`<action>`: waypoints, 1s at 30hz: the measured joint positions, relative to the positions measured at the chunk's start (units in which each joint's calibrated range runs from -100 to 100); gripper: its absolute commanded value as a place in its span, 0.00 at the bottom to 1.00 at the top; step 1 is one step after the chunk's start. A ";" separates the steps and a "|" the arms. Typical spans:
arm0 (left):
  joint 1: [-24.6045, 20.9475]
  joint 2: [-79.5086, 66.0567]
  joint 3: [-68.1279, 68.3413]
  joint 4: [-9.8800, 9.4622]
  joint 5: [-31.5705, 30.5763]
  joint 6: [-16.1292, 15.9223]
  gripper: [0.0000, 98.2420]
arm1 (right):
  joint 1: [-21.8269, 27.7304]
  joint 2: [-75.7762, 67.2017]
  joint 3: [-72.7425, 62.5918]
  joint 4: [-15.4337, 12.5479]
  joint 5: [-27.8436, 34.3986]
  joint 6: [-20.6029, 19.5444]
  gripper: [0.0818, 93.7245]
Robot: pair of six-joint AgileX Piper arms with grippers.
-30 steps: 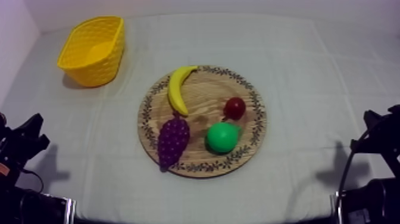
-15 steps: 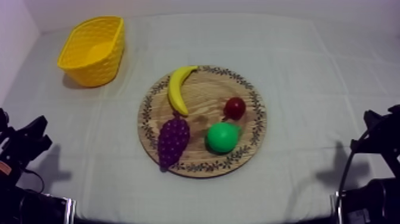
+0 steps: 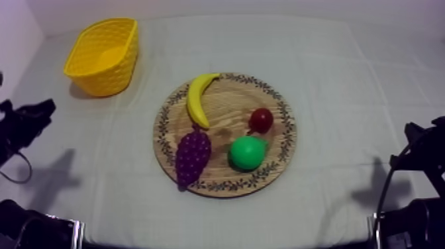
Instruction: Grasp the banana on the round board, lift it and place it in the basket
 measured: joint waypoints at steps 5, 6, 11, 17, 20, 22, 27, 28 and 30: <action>5.93 10.80 -11.57 -5.03 2.40 5.52 0.00 | 0.00 0.00 0.00 0.00 0.00 0.00 0.00; 7.04 13.03 -13.97 -5.55 2.81 6.61 0.00 | 0.00 0.00 0.00 0.00 0.00 0.00 0.00; 11.70 23.48 -24.87 -5.13 3.97 9.93 0.00 | 0.00 0.00 0.00 0.00 0.00 0.00 0.00; 16.82 36.54 -36.08 -5.19 9.54 13.40 0.00 | 0.00 0.00 0.00 0.00 0.00 0.00 0.00; 19.00 42.35 -41.76 -5.08 13.03 14.49 0.00 | 0.00 0.00 0.00 0.00 0.00 0.00 0.00; 19.83 45.92 -44.76 -4.86 14.53 14.67 0.00 | 0.00 0.00 0.00 0.00 0.00 0.00 0.00; 20.24 54.43 -48.96 -3.25 14.53 14.32 0.00 | 0.00 0.00 0.00 0.00 0.00 0.00 0.00; 20.23 55.83 -49.05 -2.85 14.47 14.07 0.00 | 0.00 0.00 0.00 0.00 0.00 0.00 0.00; 20.23 58.08 -49.12 -2.07 14.35 13.54 0.00 | 0.00 0.00 0.00 0.00 0.00 0.00 0.00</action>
